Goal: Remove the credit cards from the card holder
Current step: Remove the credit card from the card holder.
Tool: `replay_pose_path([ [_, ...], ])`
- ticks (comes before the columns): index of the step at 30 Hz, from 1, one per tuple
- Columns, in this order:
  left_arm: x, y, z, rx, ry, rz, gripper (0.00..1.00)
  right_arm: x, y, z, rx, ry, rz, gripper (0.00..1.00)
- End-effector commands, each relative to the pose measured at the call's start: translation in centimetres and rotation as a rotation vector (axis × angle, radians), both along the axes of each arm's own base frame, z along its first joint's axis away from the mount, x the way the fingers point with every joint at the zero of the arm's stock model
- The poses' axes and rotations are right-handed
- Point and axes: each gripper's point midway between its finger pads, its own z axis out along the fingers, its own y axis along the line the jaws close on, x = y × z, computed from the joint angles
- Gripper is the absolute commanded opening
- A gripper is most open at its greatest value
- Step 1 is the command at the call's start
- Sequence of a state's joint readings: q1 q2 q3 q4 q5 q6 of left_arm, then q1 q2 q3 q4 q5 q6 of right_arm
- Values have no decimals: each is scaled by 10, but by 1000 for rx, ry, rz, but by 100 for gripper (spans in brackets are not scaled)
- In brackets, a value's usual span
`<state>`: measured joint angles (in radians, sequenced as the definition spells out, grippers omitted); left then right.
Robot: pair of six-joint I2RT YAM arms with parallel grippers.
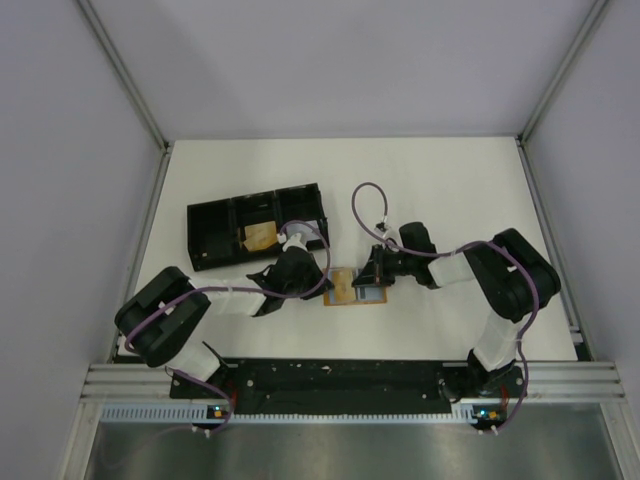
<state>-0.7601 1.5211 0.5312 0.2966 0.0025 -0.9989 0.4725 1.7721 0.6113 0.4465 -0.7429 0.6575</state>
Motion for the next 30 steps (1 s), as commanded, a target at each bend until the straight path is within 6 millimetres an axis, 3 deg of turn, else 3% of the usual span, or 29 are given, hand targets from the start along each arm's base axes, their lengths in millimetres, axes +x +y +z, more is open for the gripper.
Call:
replay_pose_path([
  [1, -3, 15, -15, 83, 29, 18, 0, 7, -1, 3, -11, -35, -5, 0],
  [12, -8, 20, -27, 170, 73, -3, 0, 9, -4, 5, -34, -53, -10, 0],
  [17, -6, 9, -12, 81, 40, -12, 1, 9, -4, 6, -24, -52, -8, 0],
  [25, -6, -10, 12, -47, 25, -42, 16, 9, -7, 0, -51, -43, -21, 0],
  [30, 0, 0, 15, 1, 5, -10, 21, 9, -7, 0, -53, -46, -22, 0],
])
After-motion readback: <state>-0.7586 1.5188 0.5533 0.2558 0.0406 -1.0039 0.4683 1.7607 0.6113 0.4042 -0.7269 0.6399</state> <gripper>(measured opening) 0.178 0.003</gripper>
